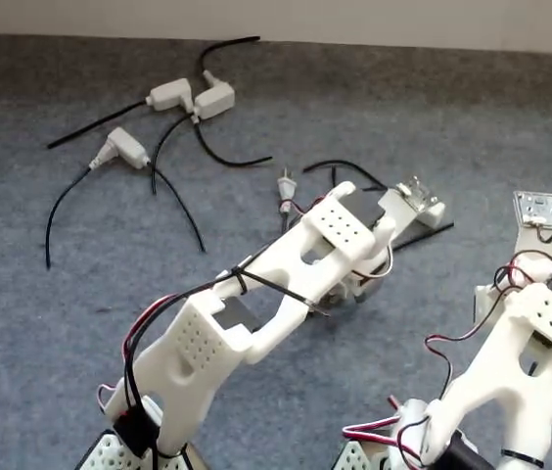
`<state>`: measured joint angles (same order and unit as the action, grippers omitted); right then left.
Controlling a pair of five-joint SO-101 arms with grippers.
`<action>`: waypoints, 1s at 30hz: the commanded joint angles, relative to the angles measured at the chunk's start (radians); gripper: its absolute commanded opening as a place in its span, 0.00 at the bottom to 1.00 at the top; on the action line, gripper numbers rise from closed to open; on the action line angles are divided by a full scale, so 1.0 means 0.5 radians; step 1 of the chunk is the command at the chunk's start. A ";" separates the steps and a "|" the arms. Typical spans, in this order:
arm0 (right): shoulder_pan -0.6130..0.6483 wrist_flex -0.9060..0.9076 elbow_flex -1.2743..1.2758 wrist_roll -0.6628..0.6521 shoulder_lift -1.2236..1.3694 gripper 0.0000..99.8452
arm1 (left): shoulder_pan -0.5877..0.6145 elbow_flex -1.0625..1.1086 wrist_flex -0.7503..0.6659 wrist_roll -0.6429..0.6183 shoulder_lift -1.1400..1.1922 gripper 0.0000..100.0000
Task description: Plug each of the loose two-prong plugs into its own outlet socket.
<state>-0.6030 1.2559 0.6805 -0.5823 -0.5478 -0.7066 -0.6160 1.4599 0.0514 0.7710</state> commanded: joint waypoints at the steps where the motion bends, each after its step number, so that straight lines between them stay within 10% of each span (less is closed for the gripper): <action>1: -0.044 -0.087 0.011 -0.021 -0.044 0.16 | -0.057 -0.057 0.018 0.006 -0.011 0.22; 30: -0.075 -0.084 0.014 -0.025 -0.048 0.16 | -0.094 -0.370 0.196 0.095 0.351 0.12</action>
<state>-0.6306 1.2329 0.6912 -0.5823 -0.5478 -0.7373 -0.7894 1.5827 0.0882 0.9337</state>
